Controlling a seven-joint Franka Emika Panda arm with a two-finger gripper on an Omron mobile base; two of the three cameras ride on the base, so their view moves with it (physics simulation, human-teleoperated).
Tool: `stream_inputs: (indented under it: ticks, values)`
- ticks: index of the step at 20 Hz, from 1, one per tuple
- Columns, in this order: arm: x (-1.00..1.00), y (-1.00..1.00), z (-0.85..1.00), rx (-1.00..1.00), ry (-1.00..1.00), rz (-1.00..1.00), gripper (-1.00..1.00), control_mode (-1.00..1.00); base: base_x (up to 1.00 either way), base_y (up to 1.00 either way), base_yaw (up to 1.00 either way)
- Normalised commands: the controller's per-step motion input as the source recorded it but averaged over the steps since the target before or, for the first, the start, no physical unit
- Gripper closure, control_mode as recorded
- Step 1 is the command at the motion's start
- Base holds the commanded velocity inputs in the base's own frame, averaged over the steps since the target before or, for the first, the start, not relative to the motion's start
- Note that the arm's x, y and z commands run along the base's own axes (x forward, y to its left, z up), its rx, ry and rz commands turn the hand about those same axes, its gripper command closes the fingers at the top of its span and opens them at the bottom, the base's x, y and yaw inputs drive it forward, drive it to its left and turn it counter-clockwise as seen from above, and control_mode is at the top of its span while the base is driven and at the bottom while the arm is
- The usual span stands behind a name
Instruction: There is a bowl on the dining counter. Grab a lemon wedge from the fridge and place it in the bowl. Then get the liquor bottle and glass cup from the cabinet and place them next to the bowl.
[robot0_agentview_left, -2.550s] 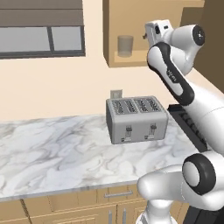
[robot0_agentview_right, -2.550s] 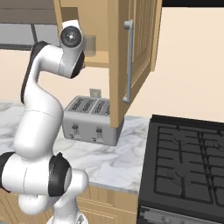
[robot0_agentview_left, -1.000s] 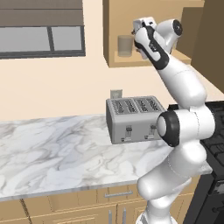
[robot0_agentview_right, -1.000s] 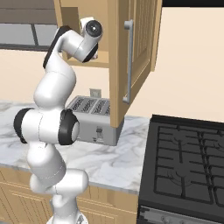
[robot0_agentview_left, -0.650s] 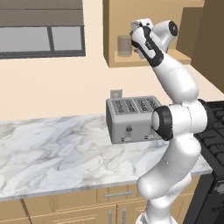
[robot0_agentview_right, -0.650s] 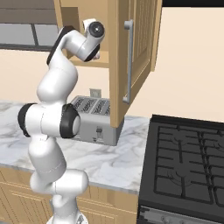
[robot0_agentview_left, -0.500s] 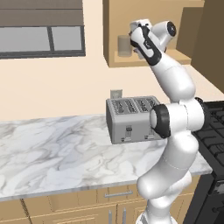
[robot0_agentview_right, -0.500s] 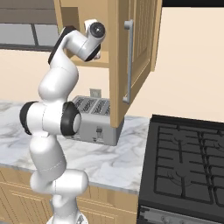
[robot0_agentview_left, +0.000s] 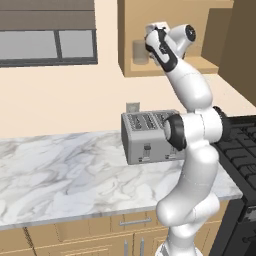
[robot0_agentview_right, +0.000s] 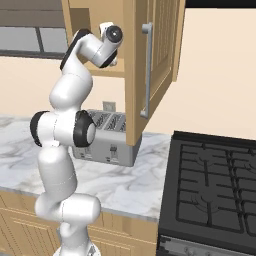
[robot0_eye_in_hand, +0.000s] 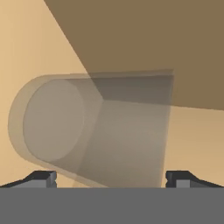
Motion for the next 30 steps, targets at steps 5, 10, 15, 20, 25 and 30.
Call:
stream_inputs:
  ticks: [5, 10, 15, 20, 25, 30]
  values:
    - [0.34, 0.07, -0.01, 0.0, 0.0, 0.0, -1.0, -1.0, 0.0, 0.0, 0.0]
    - [0.05, 0.04, -0.05, 0.0, 0.0, 0.07, -1.0, -1.0, 0.0, 0.0, 0.0]
    - [0.0, 0.0, -0.05, 0.0, 0.0, 0.13, -1.0, -1.0, 0.0, 0.0, 0.0]
    - [0.0, 0.0, -0.07, 0.0, 0.0, 0.13, -1.0, -1.0, 0.0, 0.0, 0.0]
    - [-0.01, 0.01, -0.05, -0.02, -0.01, 0.09, -1.0, -1.0, 0.0, 0.0, 0.0]
    - [0.0, 0.13, -0.17, -0.1, 0.02, 0.07, -1.0, -1.0, 0.0, 0.0, 0.0]
